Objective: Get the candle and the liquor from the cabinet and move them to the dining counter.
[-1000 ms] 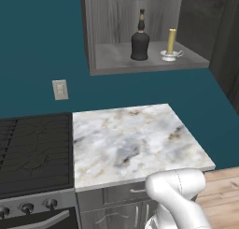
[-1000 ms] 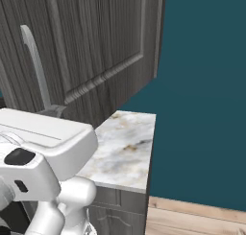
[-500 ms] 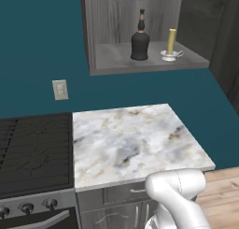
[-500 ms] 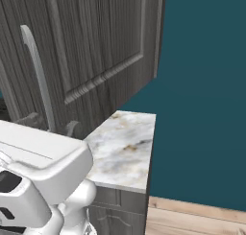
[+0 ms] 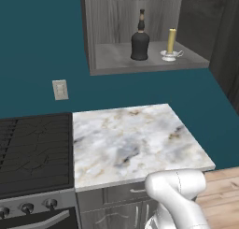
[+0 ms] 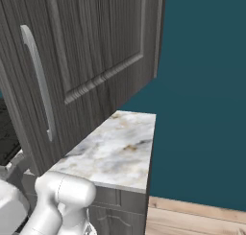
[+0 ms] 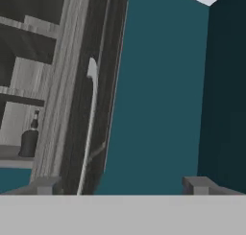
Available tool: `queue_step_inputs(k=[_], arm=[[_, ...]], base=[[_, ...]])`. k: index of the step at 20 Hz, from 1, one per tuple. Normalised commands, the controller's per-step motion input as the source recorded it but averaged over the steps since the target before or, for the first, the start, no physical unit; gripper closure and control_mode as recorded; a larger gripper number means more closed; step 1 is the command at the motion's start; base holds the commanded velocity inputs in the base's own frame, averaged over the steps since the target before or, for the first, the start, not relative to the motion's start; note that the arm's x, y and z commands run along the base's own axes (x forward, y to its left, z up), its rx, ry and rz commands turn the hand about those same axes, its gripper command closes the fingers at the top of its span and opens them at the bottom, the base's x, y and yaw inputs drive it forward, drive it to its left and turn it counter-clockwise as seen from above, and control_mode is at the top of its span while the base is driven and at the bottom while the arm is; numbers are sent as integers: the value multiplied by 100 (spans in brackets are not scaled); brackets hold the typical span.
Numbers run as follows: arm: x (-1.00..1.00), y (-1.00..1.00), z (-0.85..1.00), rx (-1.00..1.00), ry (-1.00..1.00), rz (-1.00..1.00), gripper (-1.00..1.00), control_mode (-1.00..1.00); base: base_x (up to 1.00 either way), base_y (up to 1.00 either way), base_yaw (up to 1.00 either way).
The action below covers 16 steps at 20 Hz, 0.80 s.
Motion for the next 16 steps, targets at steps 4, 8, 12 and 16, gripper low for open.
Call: queue_step_inputs(k=[4, 8, 12, 16], arm=[[-36, 97, 0, -4, 12, -12, -100, -100], [-7, 100, 0, -10, 5, -15, -100, -100], [14, 99, 2, -6, 0, -18, -100, -100], [40, 65, 12, 0, 0, -20, -100, -100]], base=[[0, 0, 0], [0, 0, 0], [0, 0, 0], [0, 0, 0]])
